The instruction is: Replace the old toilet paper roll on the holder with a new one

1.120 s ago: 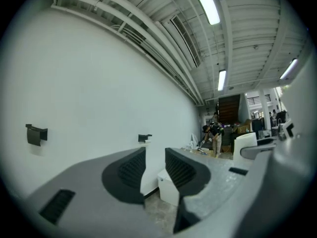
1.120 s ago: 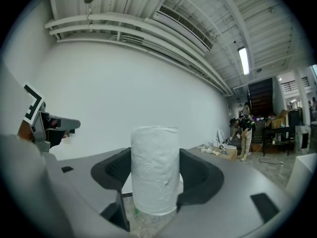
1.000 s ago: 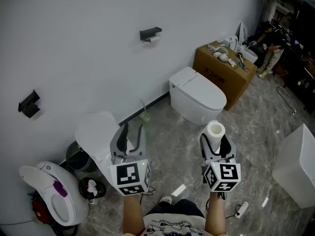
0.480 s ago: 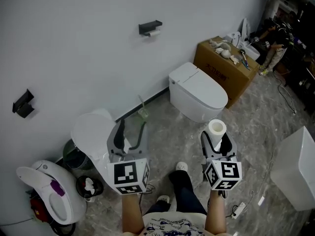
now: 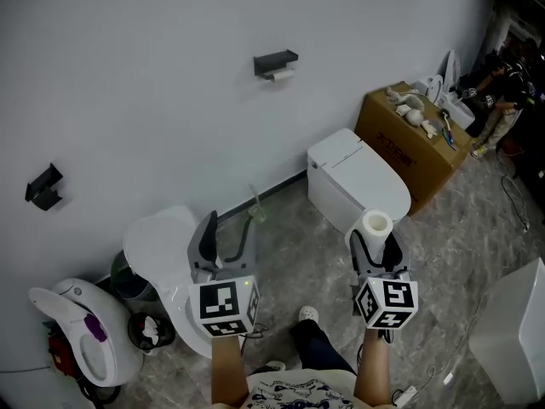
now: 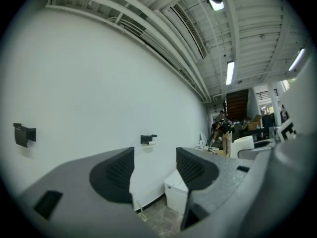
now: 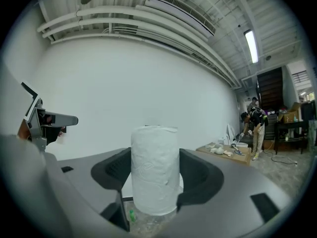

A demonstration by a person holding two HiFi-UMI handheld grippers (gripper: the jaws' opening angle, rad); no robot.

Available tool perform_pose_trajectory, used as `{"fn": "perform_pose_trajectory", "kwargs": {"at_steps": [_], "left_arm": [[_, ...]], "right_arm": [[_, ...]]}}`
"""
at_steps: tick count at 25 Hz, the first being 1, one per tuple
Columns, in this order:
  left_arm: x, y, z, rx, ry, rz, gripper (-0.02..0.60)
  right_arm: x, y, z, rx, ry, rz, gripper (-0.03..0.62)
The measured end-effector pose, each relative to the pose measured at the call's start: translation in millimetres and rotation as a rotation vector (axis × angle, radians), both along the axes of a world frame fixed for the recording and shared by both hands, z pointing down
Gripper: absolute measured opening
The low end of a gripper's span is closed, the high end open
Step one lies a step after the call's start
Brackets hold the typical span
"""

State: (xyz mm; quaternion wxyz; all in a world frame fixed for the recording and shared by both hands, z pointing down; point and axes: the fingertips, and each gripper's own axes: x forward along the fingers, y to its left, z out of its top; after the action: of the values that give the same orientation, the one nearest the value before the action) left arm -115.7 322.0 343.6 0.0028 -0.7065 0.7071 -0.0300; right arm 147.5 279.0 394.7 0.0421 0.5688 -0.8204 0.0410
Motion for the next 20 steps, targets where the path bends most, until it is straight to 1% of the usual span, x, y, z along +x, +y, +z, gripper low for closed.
{"fn": "perform_pose_trajectory", "kwargs": {"at_steps": [6, 11, 16, 20], "left_arm": [[23, -71, -15, 0.018, -0.049, -0.011, 0.247], [36, -124, -20, 0.041, -0.042, -0.058, 0.247], [45, -164, -19, 0.041, -0.061, -0.087, 0.247], [44, -189, -12, 0.017, -0.064, -0.106, 0.247]], "right_arm": [[14, -83, -19, 0.03, -0.001, -0.05, 0.305], [26, -146, -29, 0.055, 0.0, -0.09, 0.304], [34, -194, -27, 0.056, -0.004, -0.115, 0.305], [34, -223, -19, 0.037, -0.01, -0.134, 0.305]]}}
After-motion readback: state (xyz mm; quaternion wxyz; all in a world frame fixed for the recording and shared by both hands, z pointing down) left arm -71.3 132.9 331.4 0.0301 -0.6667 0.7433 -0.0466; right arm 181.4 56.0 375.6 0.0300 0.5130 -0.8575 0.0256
